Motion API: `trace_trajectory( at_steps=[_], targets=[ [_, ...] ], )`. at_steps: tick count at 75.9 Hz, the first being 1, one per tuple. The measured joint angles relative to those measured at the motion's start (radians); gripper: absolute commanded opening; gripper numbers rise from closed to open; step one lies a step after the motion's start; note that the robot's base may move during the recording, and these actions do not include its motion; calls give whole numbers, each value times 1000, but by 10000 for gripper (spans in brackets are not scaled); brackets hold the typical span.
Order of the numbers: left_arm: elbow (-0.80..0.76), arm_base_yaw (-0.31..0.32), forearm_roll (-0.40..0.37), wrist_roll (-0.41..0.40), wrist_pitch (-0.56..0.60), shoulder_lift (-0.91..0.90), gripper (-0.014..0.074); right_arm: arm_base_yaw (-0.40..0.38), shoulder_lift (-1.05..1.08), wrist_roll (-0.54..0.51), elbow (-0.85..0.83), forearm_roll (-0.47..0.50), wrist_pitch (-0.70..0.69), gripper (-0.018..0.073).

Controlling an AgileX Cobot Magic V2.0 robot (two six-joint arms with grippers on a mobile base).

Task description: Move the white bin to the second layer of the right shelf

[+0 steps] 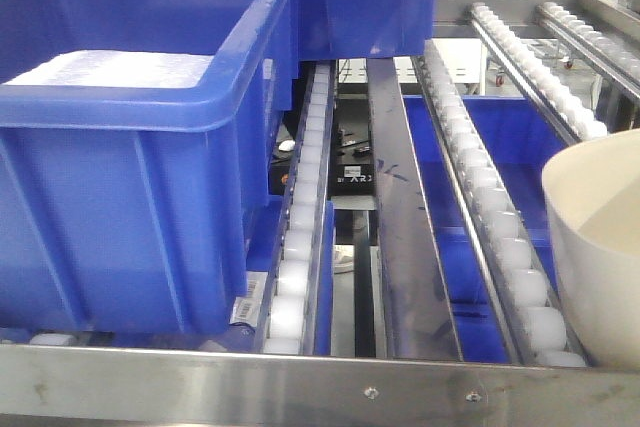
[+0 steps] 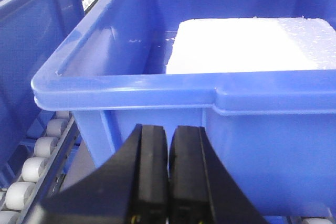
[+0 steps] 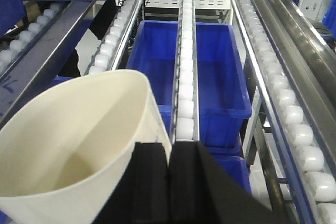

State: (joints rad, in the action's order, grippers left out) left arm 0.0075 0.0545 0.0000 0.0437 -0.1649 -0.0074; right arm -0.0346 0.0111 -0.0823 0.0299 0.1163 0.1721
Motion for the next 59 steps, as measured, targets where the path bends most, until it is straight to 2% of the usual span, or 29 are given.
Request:
trace_trajectory(
  at_steps=[59],
  targets=[
    [0,0,0,0,0,0,85,0,0,2,0,-2,0,56]
  ],
)
